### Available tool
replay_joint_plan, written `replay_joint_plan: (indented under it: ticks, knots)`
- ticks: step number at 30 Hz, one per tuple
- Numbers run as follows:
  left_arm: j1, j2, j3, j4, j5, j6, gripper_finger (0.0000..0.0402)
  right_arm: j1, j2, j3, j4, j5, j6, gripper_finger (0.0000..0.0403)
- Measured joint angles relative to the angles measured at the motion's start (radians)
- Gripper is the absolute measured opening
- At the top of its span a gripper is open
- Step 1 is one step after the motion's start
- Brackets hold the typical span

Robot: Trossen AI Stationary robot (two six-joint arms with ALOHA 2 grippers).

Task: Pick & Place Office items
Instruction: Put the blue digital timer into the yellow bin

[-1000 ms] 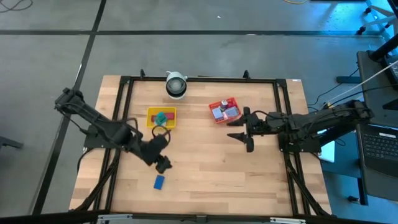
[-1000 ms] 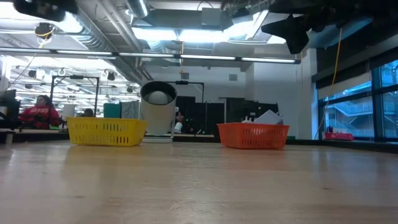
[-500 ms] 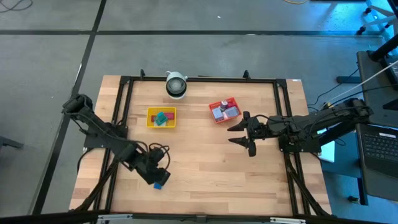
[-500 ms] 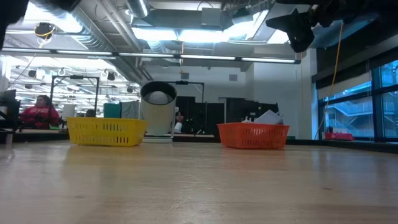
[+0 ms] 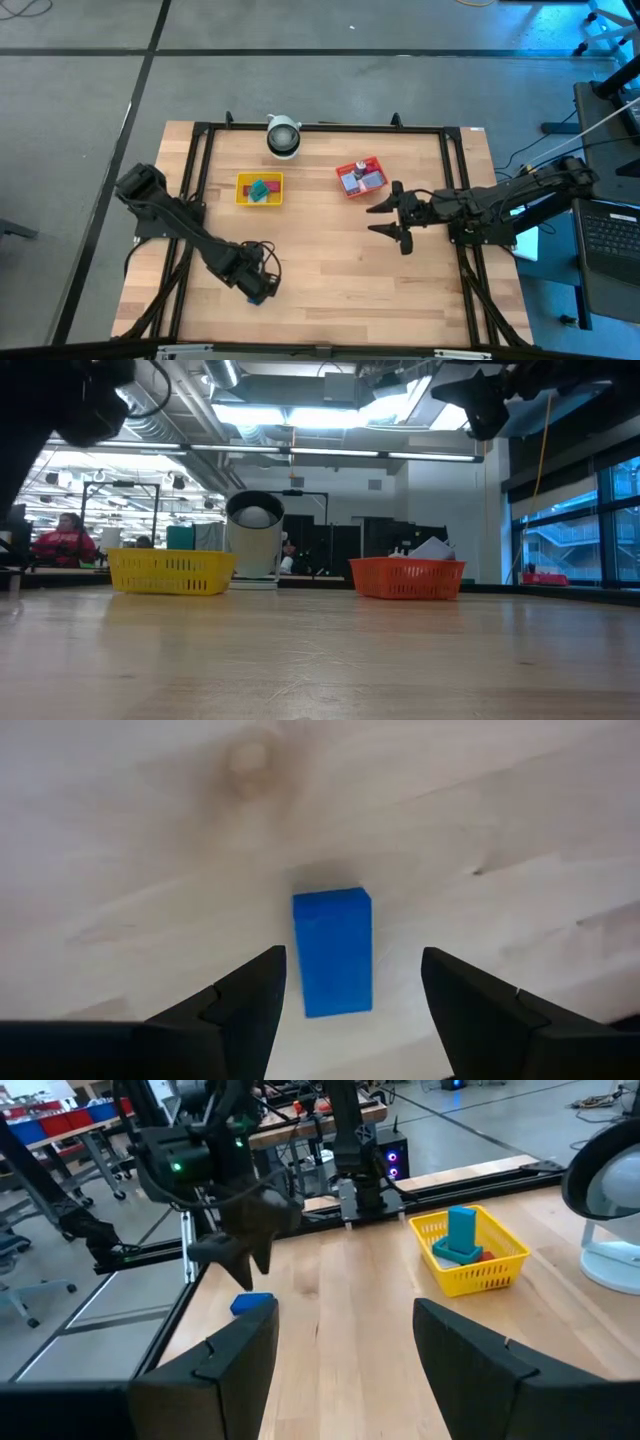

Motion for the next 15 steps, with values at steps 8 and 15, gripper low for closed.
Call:
replay_joint_plan:
  ticks: [8, 15]
  knots:
    - [-0.010, 0.104, 0.000, 0.113, 0.014, -0.048, 0.0230, 0.020, 0.000, 0.000, -0.001, -0.050, -0.031, 0.0233]
    - [-0.009, 0.126, 0.003, 0.105, 0.056, -0.040, 0.0230, 0.038, 0.000, 0.000, 0.000, -0.048, -0.032, 0.0233]
